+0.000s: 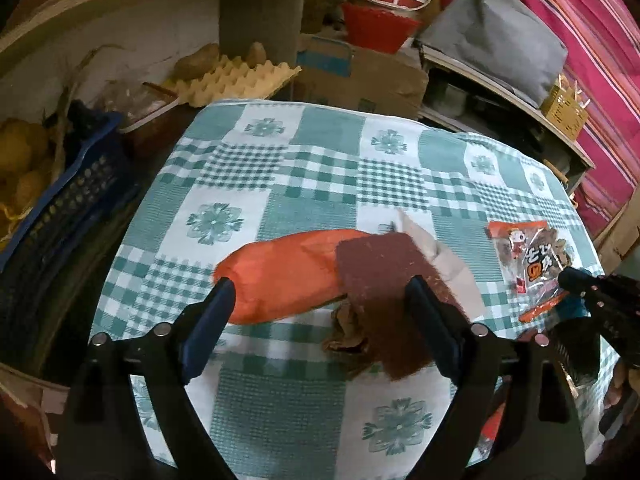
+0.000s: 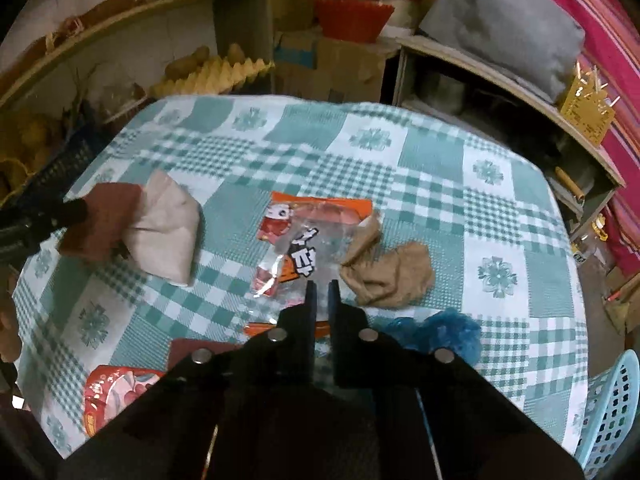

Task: Collect trash
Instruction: 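Grasp the brown scouring pad with the left tool while the right tool reaches the clear snack packet, then carry the scouring pad in the left tool and snack packet in the right tool to the basket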

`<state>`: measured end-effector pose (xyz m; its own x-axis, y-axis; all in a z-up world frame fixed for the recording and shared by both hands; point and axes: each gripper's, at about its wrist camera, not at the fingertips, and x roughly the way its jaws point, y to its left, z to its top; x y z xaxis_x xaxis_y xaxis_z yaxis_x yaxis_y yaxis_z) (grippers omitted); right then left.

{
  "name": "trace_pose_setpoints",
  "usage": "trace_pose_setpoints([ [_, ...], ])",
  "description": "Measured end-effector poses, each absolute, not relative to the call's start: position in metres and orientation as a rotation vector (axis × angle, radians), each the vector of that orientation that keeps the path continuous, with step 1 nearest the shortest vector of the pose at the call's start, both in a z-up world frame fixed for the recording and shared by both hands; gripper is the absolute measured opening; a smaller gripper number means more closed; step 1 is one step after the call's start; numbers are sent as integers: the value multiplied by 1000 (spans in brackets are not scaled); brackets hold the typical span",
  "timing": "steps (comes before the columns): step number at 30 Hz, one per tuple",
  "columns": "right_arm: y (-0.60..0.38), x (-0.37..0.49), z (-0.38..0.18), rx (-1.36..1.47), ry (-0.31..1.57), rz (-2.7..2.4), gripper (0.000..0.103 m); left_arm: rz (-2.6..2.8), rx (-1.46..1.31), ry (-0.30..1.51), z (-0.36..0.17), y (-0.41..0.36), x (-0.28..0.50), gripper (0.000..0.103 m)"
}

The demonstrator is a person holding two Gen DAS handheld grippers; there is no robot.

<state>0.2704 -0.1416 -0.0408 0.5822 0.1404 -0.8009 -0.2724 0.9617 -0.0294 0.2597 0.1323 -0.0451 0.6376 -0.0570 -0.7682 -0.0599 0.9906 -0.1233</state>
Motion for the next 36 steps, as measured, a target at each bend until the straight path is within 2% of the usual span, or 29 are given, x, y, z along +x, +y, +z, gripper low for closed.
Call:
trace_pose_setpoints([
  [10, -161, 257, -14, -113, 830, 199, 4, -18, -44, 891, -55, 83, 265, 92],
  [18, -167, 247, -14, -116, 824, 190, 4, 66, 2, 914, -72, 70, 277, 95],
  [20, -170, 244, -15, -122, 823, 186, 4, 71, -13, 919, -73, 72, 279, 89],
  [21, -171, 242, -14, -124, 822, 184, 4, 63, -30, 920, -74, 74, 279, 75],
  [22, -174, 241, -14, -122, 820, 180, 4, 49, -57, 924, -74, 76, 280, 68],
  [23, -176, 240, -13, -119, 818, 177, 4, 50, -72, 924, -73, 79, 280, 66],
  [24, -178, 239, -13, -116, 817, 174, 4, 49, -90, 918, -71, 82, 279, 58],
  [25, -182, 237, -12, -111, 813, 169, 4, 43, -106, 910, -68, 85, 278, 54],
  [36, -200, 230, -2, -62, 779, 159, 4, -13, -166, 770, -26, 101, 253, 54],
])
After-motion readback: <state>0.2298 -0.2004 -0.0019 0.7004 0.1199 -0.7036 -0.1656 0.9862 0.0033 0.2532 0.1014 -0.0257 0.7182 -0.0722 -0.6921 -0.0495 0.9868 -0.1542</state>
